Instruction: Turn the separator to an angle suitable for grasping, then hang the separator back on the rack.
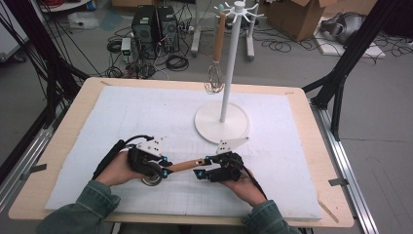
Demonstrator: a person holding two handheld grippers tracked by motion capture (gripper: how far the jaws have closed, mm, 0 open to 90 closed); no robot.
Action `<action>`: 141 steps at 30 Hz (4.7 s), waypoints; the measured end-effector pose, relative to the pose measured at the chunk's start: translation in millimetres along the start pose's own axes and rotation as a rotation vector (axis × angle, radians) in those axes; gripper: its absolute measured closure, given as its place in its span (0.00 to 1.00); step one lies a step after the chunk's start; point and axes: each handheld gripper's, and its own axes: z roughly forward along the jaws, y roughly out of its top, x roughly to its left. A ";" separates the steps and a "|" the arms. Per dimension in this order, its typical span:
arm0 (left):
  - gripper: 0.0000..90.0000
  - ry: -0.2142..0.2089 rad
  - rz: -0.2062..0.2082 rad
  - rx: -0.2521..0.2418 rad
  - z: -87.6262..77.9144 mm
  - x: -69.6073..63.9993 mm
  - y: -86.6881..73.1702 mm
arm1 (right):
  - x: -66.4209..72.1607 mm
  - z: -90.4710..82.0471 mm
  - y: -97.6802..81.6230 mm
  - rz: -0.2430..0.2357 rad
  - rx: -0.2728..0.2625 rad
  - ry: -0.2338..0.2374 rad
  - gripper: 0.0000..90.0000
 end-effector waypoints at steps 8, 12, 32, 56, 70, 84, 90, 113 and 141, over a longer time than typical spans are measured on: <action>0.78 -0.005 -0.017 -0.035 -5.8 1.4 -0.1 | 0.1 -5.4 15.9 0.011 -0.054 0.008 0.75; 0.76 -0.018 -0.037 -0.035 -4.7 3.0 -1.1 | 0.8 -6.1 20.7 0.008 -0.055 0.034 0.77; 0.78 0.022 -0.065 -0.083 -8.1 2.3 7.1 | 7.1 2.4 39.2 0.005 -0.084 -0.019 0.58; 0.70 -0.022 -0.154 -0.188 -6.2 0.5 11.6 | 14.6 2.7 62.4 -0.026 -0.118 0.069 0.80; 0.80 -0.041 -0.123 -0.236 -10.5 -3.1 16.4 | 25.6 1.9 76.9 -0.091 -0.165 0.039 0.73; 0.80 -0.033 -0.143 -0.303 -13.0 -2.4 20.1 | 26.7 13.1 66.1 -0.089 -0.200 0.016 0.75; 0.79 -0.013 -0.134 -0.304 -12.7 -4.9 20.5 | 25.7 13.6 65.9 -0.070 -0.206 0.037 0.80; 0.34 0.280 -0.232 -0.336 -65.1 -13.2 -40.6 | -5.3 -30.4 70.2 -0.023 -0.088 -0.005 0.80; 0.18 0.385 -0.326 -0.319 -71.7 0.6 -74.8 | -30.5 -96.1 120.8 -0.085 -0.044 -0.030 0.80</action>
